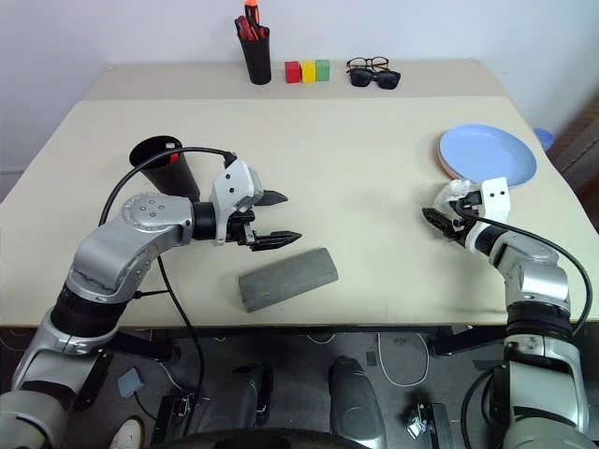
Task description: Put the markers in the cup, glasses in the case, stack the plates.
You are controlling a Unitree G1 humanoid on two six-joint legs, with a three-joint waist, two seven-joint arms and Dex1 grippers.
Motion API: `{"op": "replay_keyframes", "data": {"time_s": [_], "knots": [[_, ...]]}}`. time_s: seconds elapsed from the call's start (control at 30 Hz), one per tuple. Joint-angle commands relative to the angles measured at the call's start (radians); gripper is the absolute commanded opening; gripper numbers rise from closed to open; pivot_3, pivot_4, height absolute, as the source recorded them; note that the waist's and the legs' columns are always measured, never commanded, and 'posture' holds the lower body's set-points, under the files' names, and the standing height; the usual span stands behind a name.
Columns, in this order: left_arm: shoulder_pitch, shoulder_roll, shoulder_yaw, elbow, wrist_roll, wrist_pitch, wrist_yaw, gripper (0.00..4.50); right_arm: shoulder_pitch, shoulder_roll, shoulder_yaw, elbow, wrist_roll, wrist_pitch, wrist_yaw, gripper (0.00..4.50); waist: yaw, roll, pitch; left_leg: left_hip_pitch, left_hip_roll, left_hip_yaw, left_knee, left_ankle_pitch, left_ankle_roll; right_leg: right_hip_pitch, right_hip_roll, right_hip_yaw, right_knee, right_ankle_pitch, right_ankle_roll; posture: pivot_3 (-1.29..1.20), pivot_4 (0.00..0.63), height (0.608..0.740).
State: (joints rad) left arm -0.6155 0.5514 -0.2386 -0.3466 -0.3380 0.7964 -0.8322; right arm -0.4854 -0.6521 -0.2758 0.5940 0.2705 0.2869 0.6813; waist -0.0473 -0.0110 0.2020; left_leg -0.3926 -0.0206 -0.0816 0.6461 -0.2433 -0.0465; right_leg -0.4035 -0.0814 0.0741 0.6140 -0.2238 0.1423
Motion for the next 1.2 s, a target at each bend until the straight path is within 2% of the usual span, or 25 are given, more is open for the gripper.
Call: {"op": "replay_keyframes", "data": {"time_s": [0.03, 0.23, 0.33, 0.47, 0.67, 0.8, 1.03, 1.2], "knots": [[-0.007, 0.011, 0.022, -0.030, -0.002, -0.018, 0.005, 3.98, -0.050, 0.007, 0.022, 0.088, -0.057, -0.114, -0.046, 3.53, 0.000, 0.000, 0.000, 0.000, 0.000, 0.000, 0.000, 0.000, 0.000, 0.000, 0.000, 0.000, 0.000, 0.000, 0.000, 0.00, 0.150, 0.740], [0.003, 0.016, 0.029, -0.041, -0.005, -0.011, 0.023, 3.98, -0.141, 0.031, 0.040, 0.294, -0.114, -0.261, -0.133, 3.53, -0.005, 0.000, 0.000, 0.000, 0.000, 0.000, 0.000, 0.000, 0.000, 0.000, 0.000, 0.000, 0.000, 0.000, 0.000, 0.00, 0.150, 0.740], [0.012, 0.018, 0.032, -0.052, -0.009, -0.005, 0.031, 3.98, -0.180, 0.030, 0.034, 0.360, -0.122, -0.305, -0.171, 2.68, -0.009, 0.000, 0.000, 0.000, 0.000, 0.000, 0.000, 0.000, 0.000, 0.000, 0.000, 0.000, 0.000, 0.000, 0.000, 0.00, 0.150, 0.740], [0.027, 0.024, 0.037, -0.062, -0.014, 0.000, 0.037, 3.98, -0.190, 0.022, 0.026, 0.354, -0.119, -0.331, -0.191, 0.72, -0.010, 0.000, 0.000, 0.000, 0.000, 0.000, 0.000, 0.000, 0.000, 0.000, 0.000, 0.000, 0.000, 0.000, 0.000, 0.00, 0.150, 0.740], [0.023, 0.016, 0.033, -0.057, -0.013, 0.001, 0.041, 3.98, -0.178, 0.004, 0.009, 0.267, -0.101, -0.369, -0.179, 0.72, -0.020, 0.000, 0.000, 0.000, 0.000, 0.000, 0.000, 0.000, 0.000, 0.000, 0.000, 0.000, 0.000, 0.000, 0.000, 0.00, 0.150, 0.740], [0.023, 0.012, 0.033, -0.056, -0.015, 0.001, 0.045, 3.98, -0.219, -0.004, -0.020, 0.208, -0.058, -0.370, -0.143, 0.72, -0.025, 0.000, 0.000, 0.000, 0.000, 0.000, 0.000, 0.000, 0.000, 0.000, 0.000, 0.000, 0.000, 0.000, 0.001, 0.00, 0.150, 0.740], [0.035, 0.006, 0.041, -0.060, -0.025, 0.008, 0.062, 3.98, -0.407, -0.064, 0.026, 0.460, -0.157, -0.501, -0.201, 0.72, -0.023, 0.000, 0.001, 0.000, 0.000, 0.000, -0.001, 0.000, 0.000, 0.000, 0.000, 0.000, 0.000, 0.000, 0.000, 0.00, 0.150, 0.740], [0.057, 0.020, 0.067, -0.089, -0.034, 0.027, 0.090, 3.98, -0.480, -0.076, 0.044, 0.583, -0.190, -0.526, -0.210, 0.72, -0.022, 0.000, 0.001, 0.000, 0.000, 0.000, -0.001, 0.000, 0.000, 0.000, 0.000, 0.000, -0.002, -0.001, -0.002, 0.00, 0.150, 0.740]]}}
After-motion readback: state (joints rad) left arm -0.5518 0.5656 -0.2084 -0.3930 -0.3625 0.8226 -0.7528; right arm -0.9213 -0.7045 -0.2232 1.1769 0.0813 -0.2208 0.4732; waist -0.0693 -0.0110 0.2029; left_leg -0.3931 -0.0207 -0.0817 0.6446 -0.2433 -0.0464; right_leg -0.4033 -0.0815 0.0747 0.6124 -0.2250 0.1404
